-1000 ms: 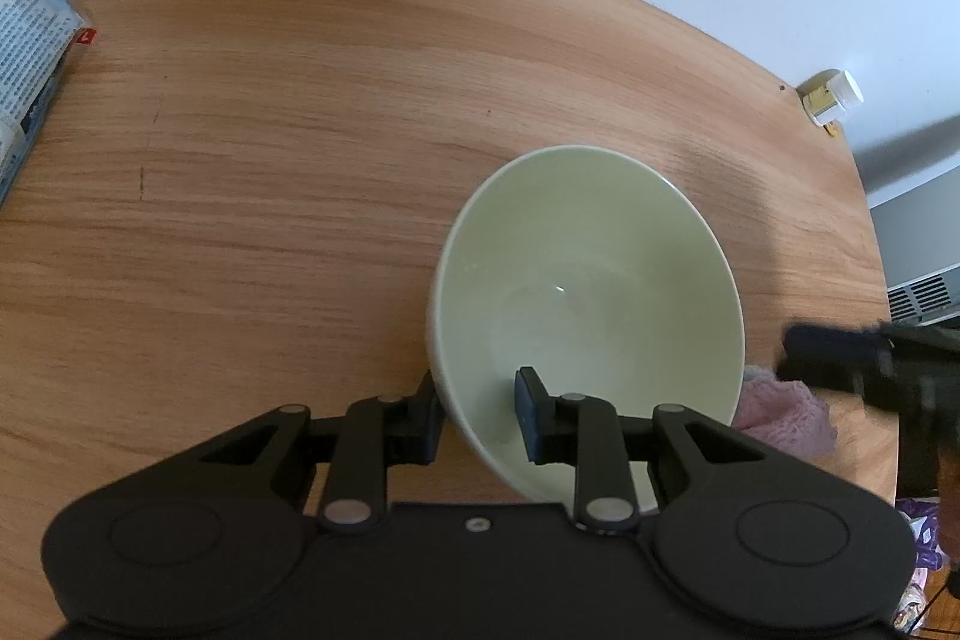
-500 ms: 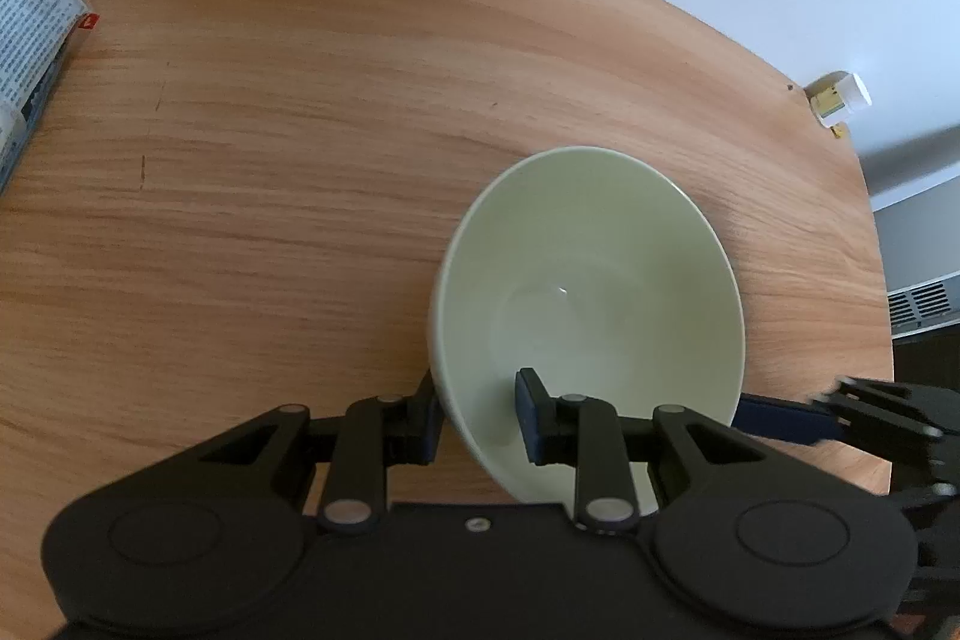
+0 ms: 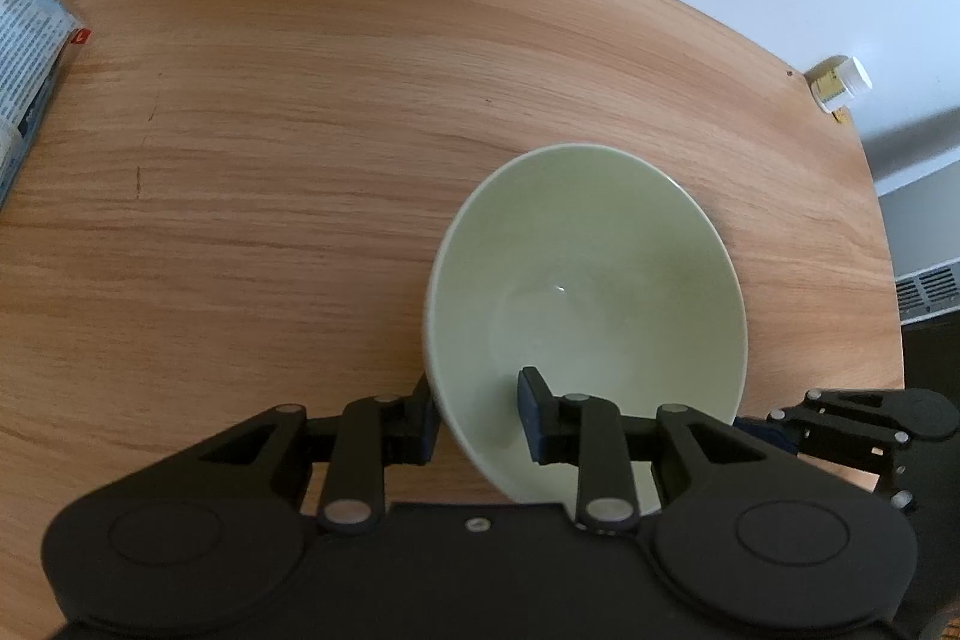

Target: Clean bowl

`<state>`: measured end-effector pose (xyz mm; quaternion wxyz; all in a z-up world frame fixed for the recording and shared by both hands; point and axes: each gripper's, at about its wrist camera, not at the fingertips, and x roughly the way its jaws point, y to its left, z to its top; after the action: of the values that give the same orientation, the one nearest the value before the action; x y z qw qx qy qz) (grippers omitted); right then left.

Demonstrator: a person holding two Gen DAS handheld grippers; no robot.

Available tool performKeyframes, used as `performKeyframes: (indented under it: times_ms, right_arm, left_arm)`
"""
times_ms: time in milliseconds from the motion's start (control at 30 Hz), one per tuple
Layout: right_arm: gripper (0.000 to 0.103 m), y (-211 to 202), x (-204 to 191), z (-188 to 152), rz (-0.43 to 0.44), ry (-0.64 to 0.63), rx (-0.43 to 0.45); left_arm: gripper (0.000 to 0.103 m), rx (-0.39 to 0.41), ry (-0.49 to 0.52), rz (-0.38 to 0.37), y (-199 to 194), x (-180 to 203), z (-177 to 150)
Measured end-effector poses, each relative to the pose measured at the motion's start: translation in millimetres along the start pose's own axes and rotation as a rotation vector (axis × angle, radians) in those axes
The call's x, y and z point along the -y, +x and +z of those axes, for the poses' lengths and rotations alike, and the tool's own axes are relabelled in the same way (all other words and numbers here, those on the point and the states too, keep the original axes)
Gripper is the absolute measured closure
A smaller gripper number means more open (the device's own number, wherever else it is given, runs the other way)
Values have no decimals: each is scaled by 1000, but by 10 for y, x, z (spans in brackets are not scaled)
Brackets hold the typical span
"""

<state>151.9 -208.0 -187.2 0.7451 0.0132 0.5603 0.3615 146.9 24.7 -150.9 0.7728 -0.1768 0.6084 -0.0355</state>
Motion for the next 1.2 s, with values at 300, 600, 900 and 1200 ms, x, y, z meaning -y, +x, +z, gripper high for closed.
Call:
performKeyframes:
  times_ms: [300, 600, 900, 1200]
  right_arm:
    - [86, 283, 726, -453, 448, 802, 39]
    - [95, 276, 854, -756, 500, 1184, 196]
    - [76, -11, 745, -204, 265, 685, 201]
    - [52, -420, 107, -101, 42, -349, 14]
  left_arm:
    - [73, -3, -5, 15, 10, 50, -6]
    - [67, 5, 27, 29, 27, 116, -57]
    - [68, -14, 3, 1, 62, 53, -50]
    - [67, -60, 3, -37, 79, -2, 13]
